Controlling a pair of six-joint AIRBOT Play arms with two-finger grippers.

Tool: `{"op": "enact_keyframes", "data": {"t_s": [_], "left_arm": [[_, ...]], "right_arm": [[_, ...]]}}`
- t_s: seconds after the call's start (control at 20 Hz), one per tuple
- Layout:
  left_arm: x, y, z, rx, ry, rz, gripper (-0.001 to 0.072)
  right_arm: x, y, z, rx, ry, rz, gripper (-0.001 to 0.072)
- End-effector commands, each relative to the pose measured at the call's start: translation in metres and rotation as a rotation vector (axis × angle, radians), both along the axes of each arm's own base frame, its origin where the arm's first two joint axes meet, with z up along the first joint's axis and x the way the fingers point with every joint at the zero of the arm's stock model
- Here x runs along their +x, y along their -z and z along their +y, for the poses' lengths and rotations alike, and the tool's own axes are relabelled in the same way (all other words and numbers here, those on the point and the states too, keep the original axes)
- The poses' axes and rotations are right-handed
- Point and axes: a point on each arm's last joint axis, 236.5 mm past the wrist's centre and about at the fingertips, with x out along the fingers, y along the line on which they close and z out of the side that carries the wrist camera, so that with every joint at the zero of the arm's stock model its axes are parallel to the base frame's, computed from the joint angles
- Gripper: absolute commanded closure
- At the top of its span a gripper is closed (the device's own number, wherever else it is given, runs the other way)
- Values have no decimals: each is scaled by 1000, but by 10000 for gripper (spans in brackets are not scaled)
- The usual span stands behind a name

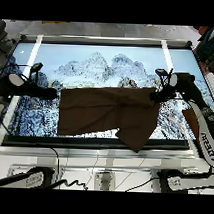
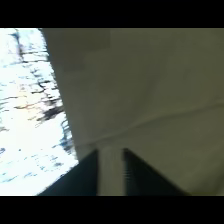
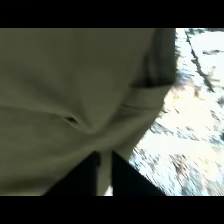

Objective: Fold the clothes and pants, and hang the long-sleeved shirts on hangers.

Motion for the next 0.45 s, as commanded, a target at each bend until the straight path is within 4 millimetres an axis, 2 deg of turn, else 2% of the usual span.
{"op": "enact_keyframes", "data": {"t_s": [0.0,0.1,0.25,0.4], "left_arm": [[-30,-46,13,94,35,-54,698],[-50,-81,13,126,43,-120,701],[-73,-130,10,181,91,-265,702],[-94,-164,8,200,82,-364,702]], "right_arm": [[-33,-11,-22,-20,13,146,653],[-70,-7,-30,33,16,277,664],[-121,-4,-17,243,25,360,691],[-159,0,5,456,72,341,692]]}}
